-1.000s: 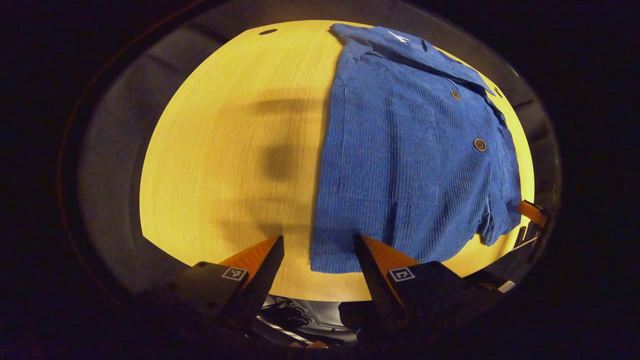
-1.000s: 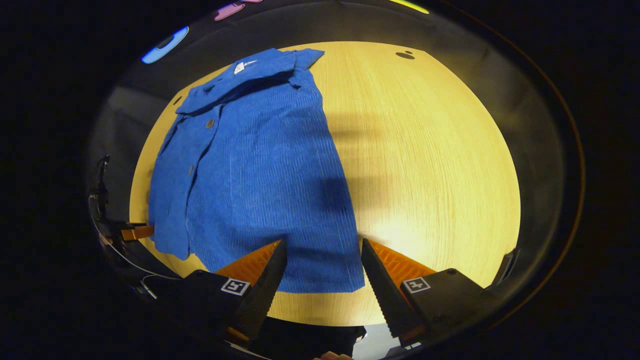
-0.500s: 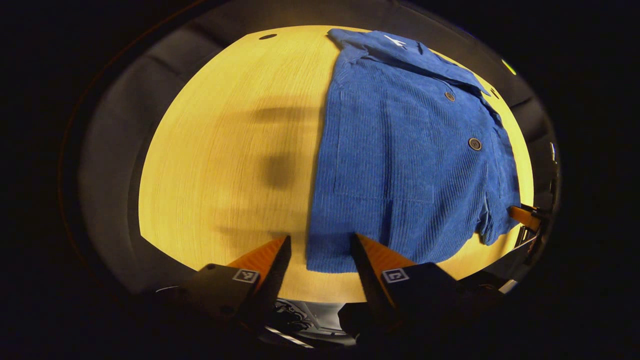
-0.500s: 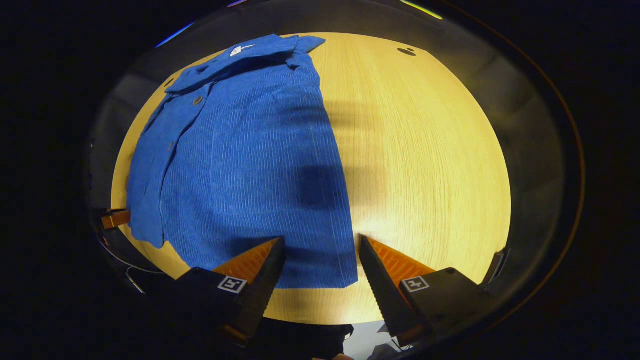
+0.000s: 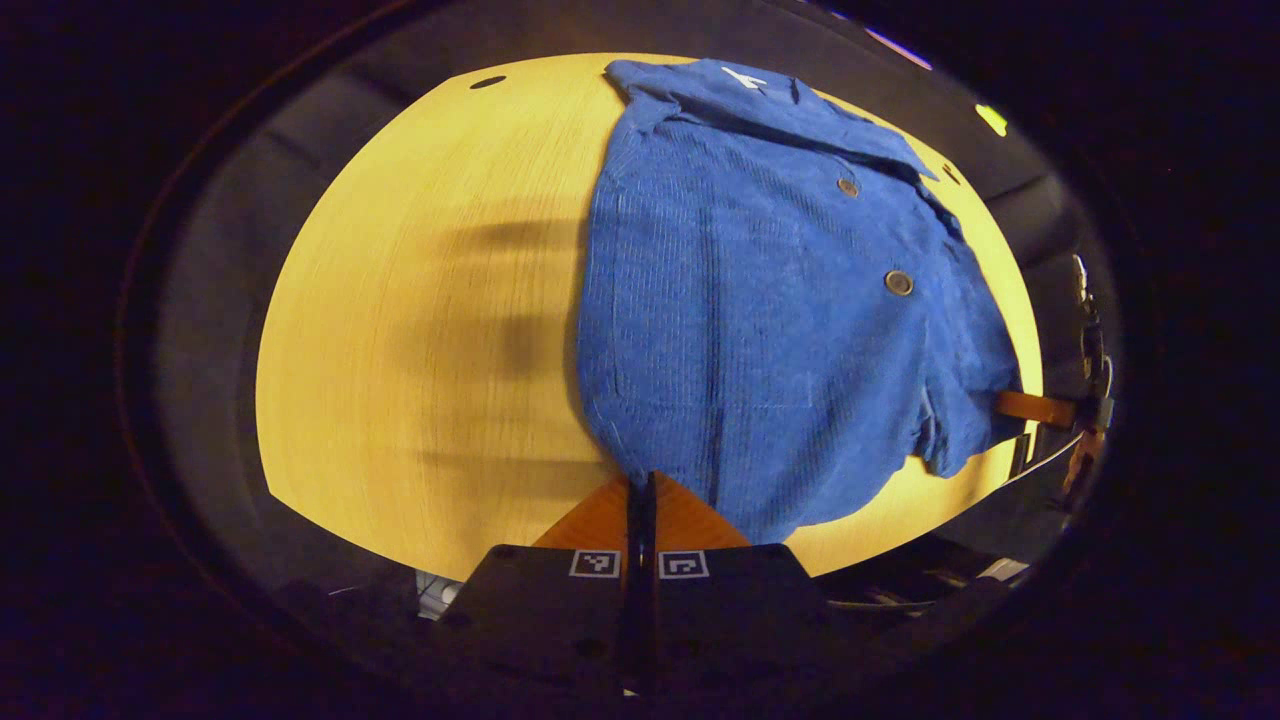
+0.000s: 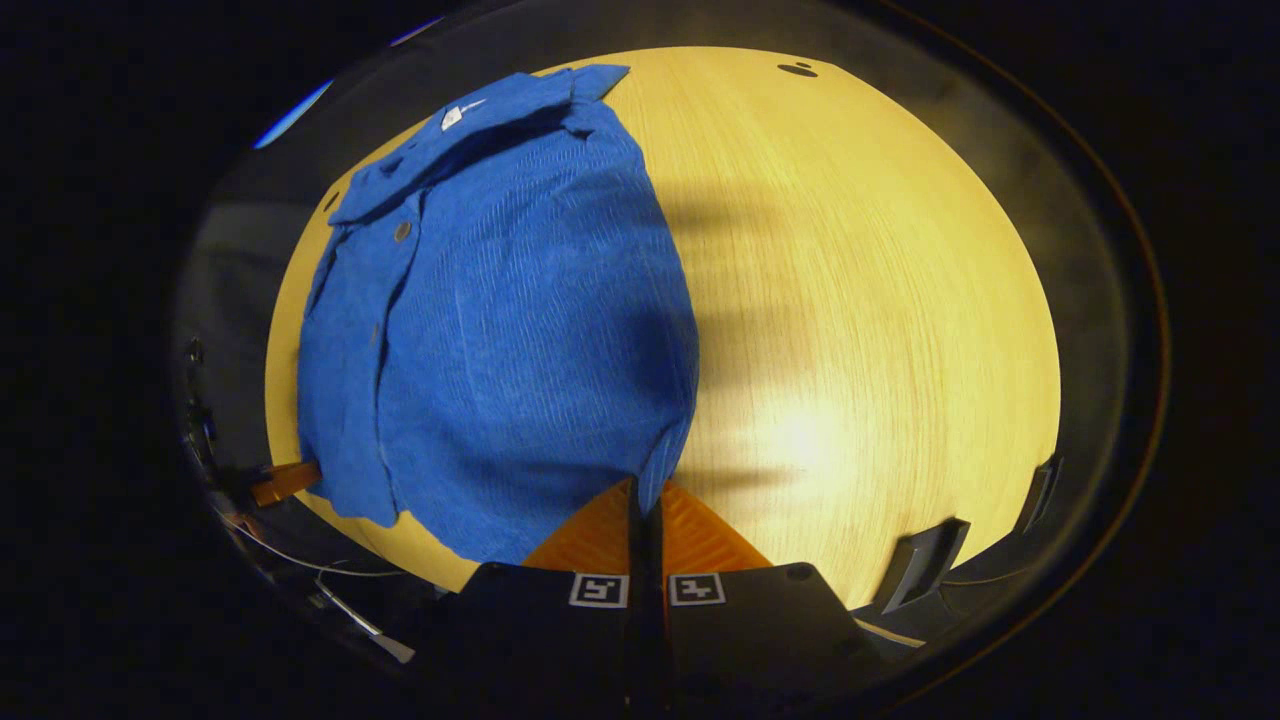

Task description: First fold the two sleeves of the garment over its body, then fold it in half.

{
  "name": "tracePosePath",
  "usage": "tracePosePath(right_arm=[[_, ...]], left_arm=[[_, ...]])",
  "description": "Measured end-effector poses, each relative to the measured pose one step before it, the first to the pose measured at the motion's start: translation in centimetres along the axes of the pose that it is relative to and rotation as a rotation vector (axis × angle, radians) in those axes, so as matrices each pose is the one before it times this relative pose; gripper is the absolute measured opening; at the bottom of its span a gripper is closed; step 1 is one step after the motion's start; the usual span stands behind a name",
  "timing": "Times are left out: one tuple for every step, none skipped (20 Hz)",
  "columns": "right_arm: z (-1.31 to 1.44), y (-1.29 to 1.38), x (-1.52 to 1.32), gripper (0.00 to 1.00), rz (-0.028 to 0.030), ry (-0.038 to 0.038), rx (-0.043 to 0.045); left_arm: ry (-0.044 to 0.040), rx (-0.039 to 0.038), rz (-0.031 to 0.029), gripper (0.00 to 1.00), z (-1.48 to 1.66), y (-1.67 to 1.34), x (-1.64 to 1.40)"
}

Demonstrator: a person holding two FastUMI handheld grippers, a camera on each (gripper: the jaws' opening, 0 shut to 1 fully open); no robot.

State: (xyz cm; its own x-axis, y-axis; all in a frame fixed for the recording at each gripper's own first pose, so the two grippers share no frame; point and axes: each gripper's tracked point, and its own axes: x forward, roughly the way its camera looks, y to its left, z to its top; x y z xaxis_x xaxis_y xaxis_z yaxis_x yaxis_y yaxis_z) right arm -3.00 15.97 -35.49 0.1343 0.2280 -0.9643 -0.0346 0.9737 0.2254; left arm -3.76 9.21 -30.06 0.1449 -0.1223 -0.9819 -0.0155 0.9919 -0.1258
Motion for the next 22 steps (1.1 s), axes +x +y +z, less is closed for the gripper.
tracePosePath(right_arm=[[0.952,0.554,-1.081,0.01,0.00968,-0.02003,0.01077],[1.038,0.767,-1.066,0.01,0.01275,-0.02755,0.01393],[1.148,0.856,-1.094,0.01,0.01207,-0.01918,0.01196],[1.134,0.892,-0.99,0.01,0.01137,-0.02123,0.00449],[1.378,0.919,-0.865,0.01,0.00807,-0.02089,-0.00356],[1.335,0.872,-0.816,0.01,0.00582,-0.02273,-0.00553],[1.406,0.999,-0.827,0.01,0.00657,-0.017,-0.00364],[1.622,1.223,-0.82,0.01,0.01601,-0.02265,-0.00199],[1.858,1.324,-0.709,0.01,0.01856,-0.02382,0.00443],[1.888,1.198,-0.542,0.01,0.01763,-0.02355,0.0084],[2.199,1.005,-0.18,0.01,0.01519,-0.02504,0.00647],[2.365,0.573,-0.089,0.01,0.00552,-0.02945,0.0015],[2.47,0.264,0.353,0.01,-0.00202,-0.02127,-0.00924],[2.406,-0.026,0.788,0.01,-0.00242,-0.01589,-0.00696],[2.921,-0.151,1.221,0.01,-0.00571,-0.01557,0.00545],[2.31,0.185,1.105,0.01,0.00606,-0.00358,0.00495],[2.731,-0.082,1.531,0.01,-0.00639,-0.02263,-0.00311],[2.342,-0.554,2.21,0.01,-0.00799,-0.01153,-0.0086],[2.097,-0.29,2.303,0.01,-0.00041,-0.00741,0.00202],[1.366,0.036,2.349,0.01,0.00913,0.00491,0.02079],[1.012,0.129,2.339,0.0,0.01903,0.02633,0.02415],[1.21,-0.285,2.591,0.01,0.0031,0.01562,0.02126]], left_arm=[[-0.019,-0.02342,-0.03803,0.0,0.741,-0.147,-1.063],[-0.01655,-0.01087,-0.02639,0.0,1.062,-0.092,-1.082],[-0.01366,0.0004,-0.01916,0.0,1.042,0.087,-1.329],[-0.01279,0.01259,-0.01369,0.0,1.226,0.021,-1.327],[-0.01102,0.0142,-0.01663,0.0,1.195,0.007,-1.334],[-0.00675,0.0119,-0.01284,0.0,1.327,-0.142,-1.262],[-0.00439,0.01291,-0.01459,0.0,1.471,-0.235,-1.122],[-0.00793,0.0104,-0.0119,0.0,1.765,-0.32,-1.044],[-0.0125,0.00932,-0.01292,0.0,1.825,-0.16,-0.794],[-0.01189,0.0093,-0.01324,0.0,1.943,-0.534,-0.816],[-0.01746,0.01045,-0.00561,0.0,2.134,-0.509,-0.722],[-0.0168,0.01186,0.00854,0.0,2.209,-0.209,-0.415],[-0.01498,0.01988,0.01556,0.0,2.395,0.074,-0.34],[-0.01295,0.01021,0.0164,0.0,2.413,0.171,0.092],[-0.00752,-0.02456,0.00614,0.0,2.782,-0.035,0.454],[-0.0025,-0.03215,0.0011,0.0,2.163,-0.168,0.538],[-0.01298,-0.01519,0.00651,0.0,2.315,0.046,0.829],[-0.02476,0.00658,0.03708,0.0,2.599,0.835,1.361],[-0.00991,0.00073,0.04656,0.0,1.814,1.072,1.849],[0.01552,-0.01986,0.02888,0.0,1.175,0.839,2.24],[0.04378,-0.04319,0.00878,0.0,0.537,0.333,2.072],[0.03644,-0.07237,0.00984,0.0,0.583,0.426,1.934]])
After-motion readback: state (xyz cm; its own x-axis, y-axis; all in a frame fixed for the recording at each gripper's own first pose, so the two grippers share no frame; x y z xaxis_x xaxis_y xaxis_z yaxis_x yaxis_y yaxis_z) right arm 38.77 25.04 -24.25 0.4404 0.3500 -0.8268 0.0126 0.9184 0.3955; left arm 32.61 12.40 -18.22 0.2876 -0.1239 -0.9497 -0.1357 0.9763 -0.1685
